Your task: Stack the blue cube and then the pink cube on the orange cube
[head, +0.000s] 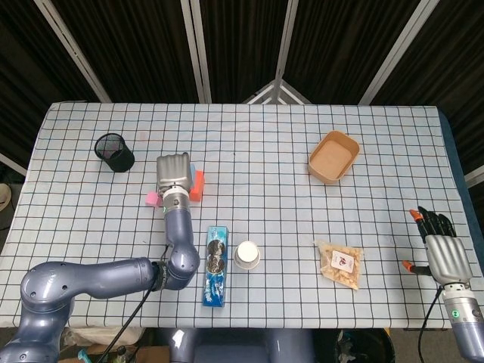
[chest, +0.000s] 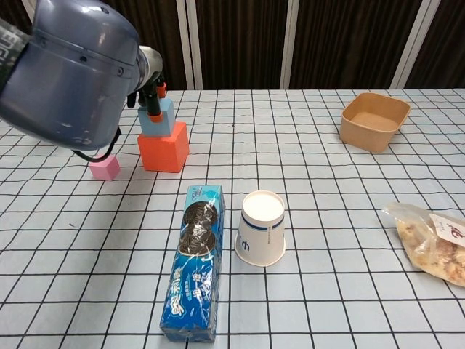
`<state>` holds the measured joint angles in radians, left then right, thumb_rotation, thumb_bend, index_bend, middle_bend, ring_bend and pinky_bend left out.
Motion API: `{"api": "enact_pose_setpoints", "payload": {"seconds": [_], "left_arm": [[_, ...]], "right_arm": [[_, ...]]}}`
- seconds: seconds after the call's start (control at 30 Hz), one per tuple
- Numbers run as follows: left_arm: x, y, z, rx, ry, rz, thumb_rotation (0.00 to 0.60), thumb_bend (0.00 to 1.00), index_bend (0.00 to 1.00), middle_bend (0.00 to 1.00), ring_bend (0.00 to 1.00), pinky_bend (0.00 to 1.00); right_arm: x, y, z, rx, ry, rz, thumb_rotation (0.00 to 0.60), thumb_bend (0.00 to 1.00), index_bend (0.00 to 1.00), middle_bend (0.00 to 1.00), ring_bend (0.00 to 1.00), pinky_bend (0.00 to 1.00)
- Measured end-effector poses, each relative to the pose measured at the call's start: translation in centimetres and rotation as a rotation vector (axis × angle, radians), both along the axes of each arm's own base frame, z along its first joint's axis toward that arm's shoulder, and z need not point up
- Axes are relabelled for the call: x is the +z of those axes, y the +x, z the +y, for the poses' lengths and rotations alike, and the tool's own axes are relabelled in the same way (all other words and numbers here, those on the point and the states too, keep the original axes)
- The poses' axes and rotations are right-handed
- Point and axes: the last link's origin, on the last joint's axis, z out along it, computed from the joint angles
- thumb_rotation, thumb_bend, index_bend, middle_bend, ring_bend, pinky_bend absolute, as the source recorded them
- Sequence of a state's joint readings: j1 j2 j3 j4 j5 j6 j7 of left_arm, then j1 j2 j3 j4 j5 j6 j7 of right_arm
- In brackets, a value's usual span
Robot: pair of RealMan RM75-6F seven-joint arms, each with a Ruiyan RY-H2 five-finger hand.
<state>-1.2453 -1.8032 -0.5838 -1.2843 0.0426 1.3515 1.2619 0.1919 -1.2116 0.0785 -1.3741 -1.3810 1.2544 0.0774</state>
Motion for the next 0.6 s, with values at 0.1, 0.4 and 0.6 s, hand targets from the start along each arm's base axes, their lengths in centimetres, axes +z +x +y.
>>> {"api": "enact_pose_setpoints", "payload": {"seconds": [0.1,0.4,0.6], "left_arm": [[0.1,0.0,0.0,-0.001,-0.002,0.002,0.600,0.37,0.22,0.86,0.70,0.72],[0.8,0.2,-0.4,-0.009,-0.004,0.005,0.600,0.37,0.20,0.86,0.70,0.72],[2.1,0.2,-0.6,-0.018,0.011,0.004,0.600,0.37,0.19,0.86,0.70,0.72]], "right_arm": [[0.0,0.0,0.0,-0.002,0.000,0.000,0.600,0.09,0.00,0.04,0.03,0.04],[0.0,0.1,0.0,0.001,0.005,0.000,0.600,0.09,0.00,0.04,0.03,0.04],[-0.1,0.2,0.1,0.001,0.011,-0.001,0.600,0.09,0.00,0.04,0.03,0.04]]}}
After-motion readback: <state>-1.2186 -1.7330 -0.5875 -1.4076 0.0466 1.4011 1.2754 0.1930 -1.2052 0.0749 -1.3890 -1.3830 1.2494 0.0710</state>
